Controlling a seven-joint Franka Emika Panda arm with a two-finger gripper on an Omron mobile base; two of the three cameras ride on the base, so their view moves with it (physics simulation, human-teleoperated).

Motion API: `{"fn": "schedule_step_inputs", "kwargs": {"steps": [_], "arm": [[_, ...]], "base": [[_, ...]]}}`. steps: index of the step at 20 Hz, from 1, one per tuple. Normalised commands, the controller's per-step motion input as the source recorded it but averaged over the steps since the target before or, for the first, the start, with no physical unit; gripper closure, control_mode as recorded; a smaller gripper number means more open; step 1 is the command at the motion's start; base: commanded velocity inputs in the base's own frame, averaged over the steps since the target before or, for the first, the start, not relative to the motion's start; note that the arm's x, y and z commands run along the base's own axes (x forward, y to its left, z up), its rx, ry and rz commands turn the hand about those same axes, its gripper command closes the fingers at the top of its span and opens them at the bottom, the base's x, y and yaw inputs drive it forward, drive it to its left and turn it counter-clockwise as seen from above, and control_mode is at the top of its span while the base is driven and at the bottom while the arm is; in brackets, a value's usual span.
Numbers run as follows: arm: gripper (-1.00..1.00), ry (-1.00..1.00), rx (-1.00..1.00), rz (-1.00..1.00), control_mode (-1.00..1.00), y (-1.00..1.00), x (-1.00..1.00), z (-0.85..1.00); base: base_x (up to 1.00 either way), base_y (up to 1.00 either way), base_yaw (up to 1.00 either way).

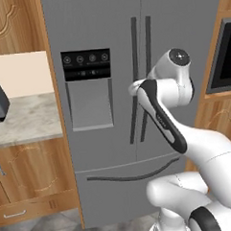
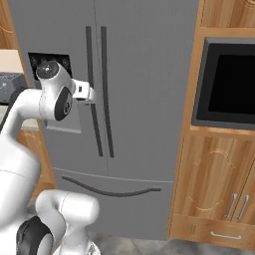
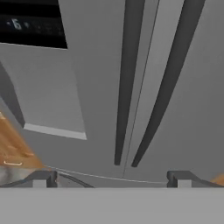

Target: There is a bowl on the dining counter. Grab a lemon wedge from the fridge and place it in the bowl. Then get the liquor bottle and glass cup from the cabinet and place them next to the bowl.

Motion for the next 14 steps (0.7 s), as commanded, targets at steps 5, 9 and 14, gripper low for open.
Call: {"fn": "schedule_step_inputs", "kwargs": {"steps": [5,9,14], "arm": [[-1.00,-0.10,0.00,-0.01,-1.00,0.00,0.29,0.01],[-1.00,-0.02,0.00,-0.02,-1.00,0.00,0.41,0.00],[-1.00,0.00,0.00,-0.04,-1.00,-0.01,0.49,0.00]], "base": [[0.00,0.00,0.00],[0.00,0.00,0.00],[0.00,0.00,0.00]]}}
